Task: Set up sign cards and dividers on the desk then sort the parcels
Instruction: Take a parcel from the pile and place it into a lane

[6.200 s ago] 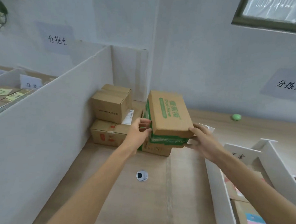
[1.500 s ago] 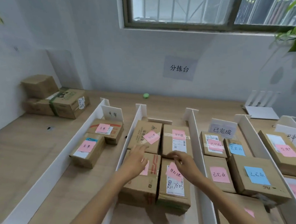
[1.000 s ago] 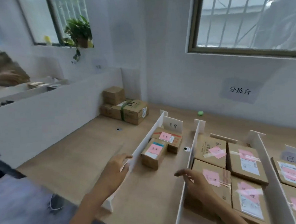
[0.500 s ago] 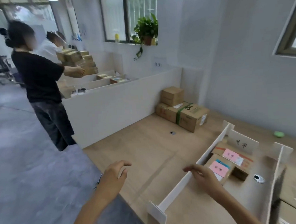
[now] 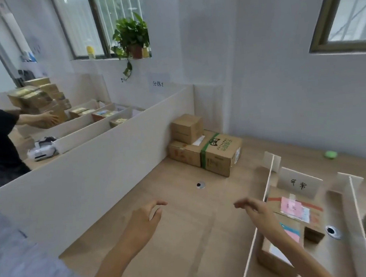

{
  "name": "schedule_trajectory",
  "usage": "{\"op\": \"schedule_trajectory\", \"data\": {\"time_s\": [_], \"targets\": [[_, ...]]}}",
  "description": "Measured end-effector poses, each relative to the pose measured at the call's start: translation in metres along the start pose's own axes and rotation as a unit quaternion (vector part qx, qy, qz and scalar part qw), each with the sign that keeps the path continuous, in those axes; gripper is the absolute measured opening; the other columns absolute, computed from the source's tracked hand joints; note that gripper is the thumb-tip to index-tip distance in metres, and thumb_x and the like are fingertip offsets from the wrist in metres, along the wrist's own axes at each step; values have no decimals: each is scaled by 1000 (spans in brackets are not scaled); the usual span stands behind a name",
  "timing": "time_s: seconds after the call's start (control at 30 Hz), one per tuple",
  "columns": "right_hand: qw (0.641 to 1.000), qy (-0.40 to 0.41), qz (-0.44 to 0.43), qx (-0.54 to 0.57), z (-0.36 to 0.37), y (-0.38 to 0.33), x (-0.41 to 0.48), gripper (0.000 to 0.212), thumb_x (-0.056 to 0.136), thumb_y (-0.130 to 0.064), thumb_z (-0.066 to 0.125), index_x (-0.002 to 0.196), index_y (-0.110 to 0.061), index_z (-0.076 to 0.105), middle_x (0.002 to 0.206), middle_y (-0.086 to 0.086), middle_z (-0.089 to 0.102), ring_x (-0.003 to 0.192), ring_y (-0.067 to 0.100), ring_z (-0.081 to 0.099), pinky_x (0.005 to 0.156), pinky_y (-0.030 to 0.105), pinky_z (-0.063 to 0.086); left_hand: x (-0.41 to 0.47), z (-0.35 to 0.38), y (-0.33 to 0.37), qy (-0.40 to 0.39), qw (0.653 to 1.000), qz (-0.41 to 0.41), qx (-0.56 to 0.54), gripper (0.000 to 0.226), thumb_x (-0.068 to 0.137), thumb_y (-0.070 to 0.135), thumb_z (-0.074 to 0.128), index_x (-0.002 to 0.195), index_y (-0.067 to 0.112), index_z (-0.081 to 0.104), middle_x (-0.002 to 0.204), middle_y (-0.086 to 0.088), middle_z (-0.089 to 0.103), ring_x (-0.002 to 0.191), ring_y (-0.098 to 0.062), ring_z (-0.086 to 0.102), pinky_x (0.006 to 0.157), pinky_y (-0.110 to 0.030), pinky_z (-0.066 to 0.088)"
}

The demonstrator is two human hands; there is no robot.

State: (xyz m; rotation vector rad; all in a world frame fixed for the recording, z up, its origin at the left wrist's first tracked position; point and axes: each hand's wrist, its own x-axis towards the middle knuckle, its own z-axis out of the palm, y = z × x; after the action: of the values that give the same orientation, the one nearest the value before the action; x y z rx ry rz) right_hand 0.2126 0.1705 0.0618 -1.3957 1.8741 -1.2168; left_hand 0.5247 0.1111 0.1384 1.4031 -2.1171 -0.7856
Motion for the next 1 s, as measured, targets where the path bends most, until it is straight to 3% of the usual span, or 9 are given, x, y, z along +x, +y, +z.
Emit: {"op": "schedule_trajectory", "data": {"time_s": [0.1, 0.23, 0.33, 0.43, 0.5, 0.6, 0.73, 0.87, 1.0], "targets": [[1000, 14, 25, -10, 0, 4, 31, 49, 90, 8, 46, 80, -35, 65, 84, -31, 67, 89, -5, 64, 81, 7, 46, 49, 7, -2, -32, 999, 27, -2, 22, 96, 18, 46, 104, 33, 61, 97, 24, 59, 93, 12, 54, 74, 5, 31], [995, 57, 77, -6, 0, 16, 80, 48, 88, 9, 45, 78, -32, 67, 77, -19, 72, 81, -10, 63, 76, 6, 44, 138, 30, -21, -90, 995, 28, -16, 24, 96, 14, 45, 106, 29, 60, 99, 22, 55, 94, 7, 51, 74, 8, 27], [990, 81, 119, -3, 2, 24, 125, 40, 90, 8, 42, 83, -21, 67, 84, -9, 70, 78, -15, 60, 73, 3, 41, 221, 57, -41, -127, 991, 38, -30, 28, 96, 14, 44, 102, 39, 55, 104, 9, 62, 87, -2, 51, 69, -4, 33], [982, 111, 154, -4, 9, 41, 183, 36, 90, 10, 41, 85, -15, 67, 85, 0, 69, 78, 1, 63, 73, 11, 42, 314, 93, -61, -165, 984, 48, -48, 28, 94, 11, 44, 115, 27, 55, 118, 7, 59, 109, -7, 51, 86, -16, 33], [975, 120, 187, -10, 16, 58, 226, 33, 89, 12, 40, 96, -7, 66, 92, 6, 67, 86, 14, 61, 72, 6, 42, 372, 120, -66, -168, 983, 59, -50, 31, 92, 7, 45, 121, 17, 54, 123, 2, 56, 117, -11, 50, 93, -17, 32], [963, 111, 244, -30, 31, 86, 286, 39, 89, 7, 41, 118, -12, 59, 120, 7, 62, 110, 19, 57, 90, 19, 41, 446, 163, -73, -166, 983, 45, -66, 39, 91, 3, 48, 130, 10, 49, 133, -6, 52, 126, -18, 47, 99, -18, 31], [948, 80, 308, -24, 59, 111, 349, 54, 93, -3, 42, 145, -11, 29, 148, 3, 36, 134, 19, 37, 108, 29, 28, 506, 217, -82, -222, 970, 14, -95, 59, 92, 4, 46, 146, 13, 26, 150, -2, 31, 138, -18, 29, 112, -27, 23], [945, 96, 309, 47, 83, 124, 383, 46, 94, 0, 42, 138, -13, 37, 135, -3, 48, 117, 14, 47, 85, 12, 39, 521, 255, -88, -273, 951, -11, -142, 71, 89, 0, 46, 150, 16, 12, 154, 2, 19, 142, -18, 20, 115, -29, 21], [925, 216, 302, 80, 102, 133, 364, 27, 97, -9, 41, 120, -21, 47, 113, -1, 56, 99, 12, 50, 76, 14, 40, 509, 252, -103, -220, 955, -62, -188, 62, 90, 3, 46, 146, 16, 23, 139, -5, 46, 124, -22, 46, 104, -34, 39]]}}
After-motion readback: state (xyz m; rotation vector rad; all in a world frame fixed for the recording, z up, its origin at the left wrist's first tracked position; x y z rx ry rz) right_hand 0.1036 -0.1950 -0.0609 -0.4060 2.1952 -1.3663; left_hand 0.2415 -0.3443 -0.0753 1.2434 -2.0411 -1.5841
